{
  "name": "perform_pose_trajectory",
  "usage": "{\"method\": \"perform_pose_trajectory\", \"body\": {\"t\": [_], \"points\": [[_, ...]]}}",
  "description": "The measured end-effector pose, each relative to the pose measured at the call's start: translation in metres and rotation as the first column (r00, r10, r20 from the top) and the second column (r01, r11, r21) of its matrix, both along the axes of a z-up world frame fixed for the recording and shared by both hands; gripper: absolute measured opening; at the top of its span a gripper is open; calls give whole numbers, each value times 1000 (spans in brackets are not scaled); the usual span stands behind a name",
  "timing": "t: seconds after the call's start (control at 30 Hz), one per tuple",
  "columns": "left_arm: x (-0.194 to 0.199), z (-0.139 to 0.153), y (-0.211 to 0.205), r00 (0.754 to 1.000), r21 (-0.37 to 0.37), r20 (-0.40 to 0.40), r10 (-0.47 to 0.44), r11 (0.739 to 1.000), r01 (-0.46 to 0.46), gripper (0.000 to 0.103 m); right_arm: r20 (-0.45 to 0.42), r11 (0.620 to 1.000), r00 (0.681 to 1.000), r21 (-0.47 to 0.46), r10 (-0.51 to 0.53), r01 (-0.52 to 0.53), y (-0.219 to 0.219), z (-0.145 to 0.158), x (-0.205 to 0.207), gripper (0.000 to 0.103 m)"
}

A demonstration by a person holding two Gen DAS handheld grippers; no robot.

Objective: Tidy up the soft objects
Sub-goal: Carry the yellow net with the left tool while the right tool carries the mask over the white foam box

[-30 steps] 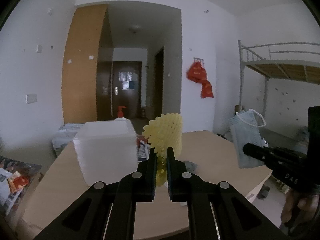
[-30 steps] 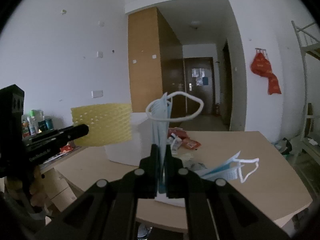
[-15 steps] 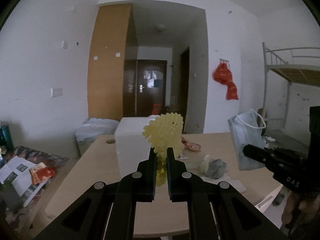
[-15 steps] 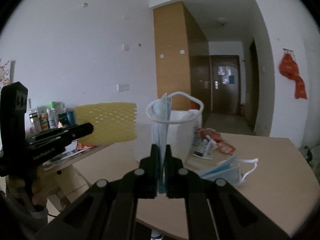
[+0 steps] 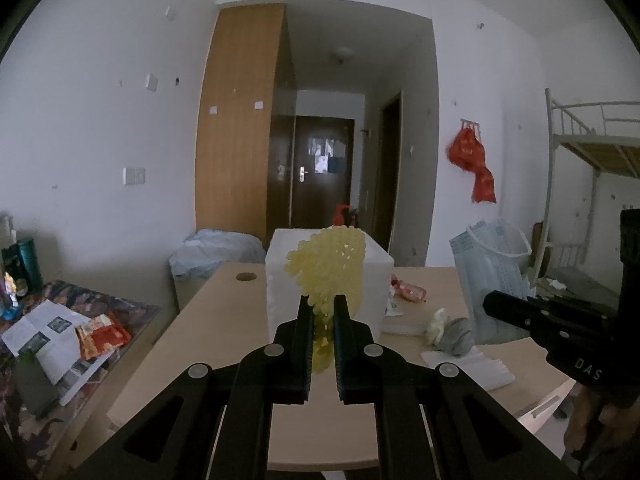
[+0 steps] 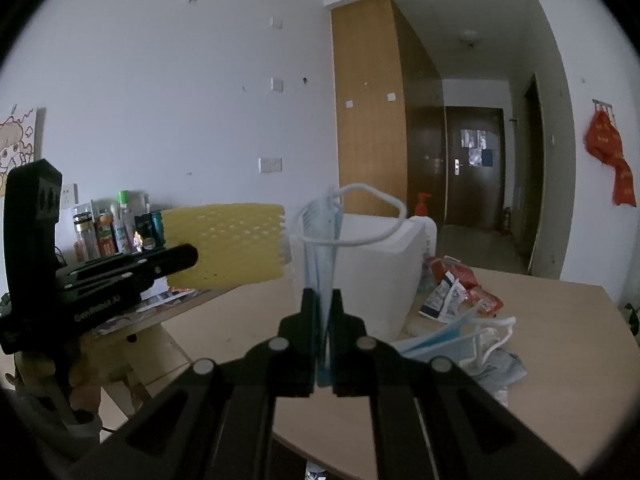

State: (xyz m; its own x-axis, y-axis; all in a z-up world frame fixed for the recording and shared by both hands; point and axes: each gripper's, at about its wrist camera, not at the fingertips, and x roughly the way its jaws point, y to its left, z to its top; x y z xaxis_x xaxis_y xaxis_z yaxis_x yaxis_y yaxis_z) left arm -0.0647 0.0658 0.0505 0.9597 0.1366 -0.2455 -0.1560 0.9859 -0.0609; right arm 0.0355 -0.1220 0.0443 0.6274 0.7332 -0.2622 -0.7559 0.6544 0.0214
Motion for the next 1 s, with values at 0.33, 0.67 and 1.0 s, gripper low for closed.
{"method": "perform_pose_trajectory", "body": {"t": [0.33, 0.67, 1.0], "points": [[18, 1, 1, 1000, -9, -22, -3, 1000, 3, 9, -24, 1000, 1000, -7, -7, 7, 5, 3, 18, 8], [55, 24, 6, 1000, -14, -16, 0, 1000, -1, 9, -20, 1000, 1000, -6, -14, 14, 11, 27, 50, 8], [92, 48, 10, 1000, -6, -9, 5, 1000, -5, 9, -19, 1000, 1000, -11, -10, 9, 23, 47, 82, 8]]}}
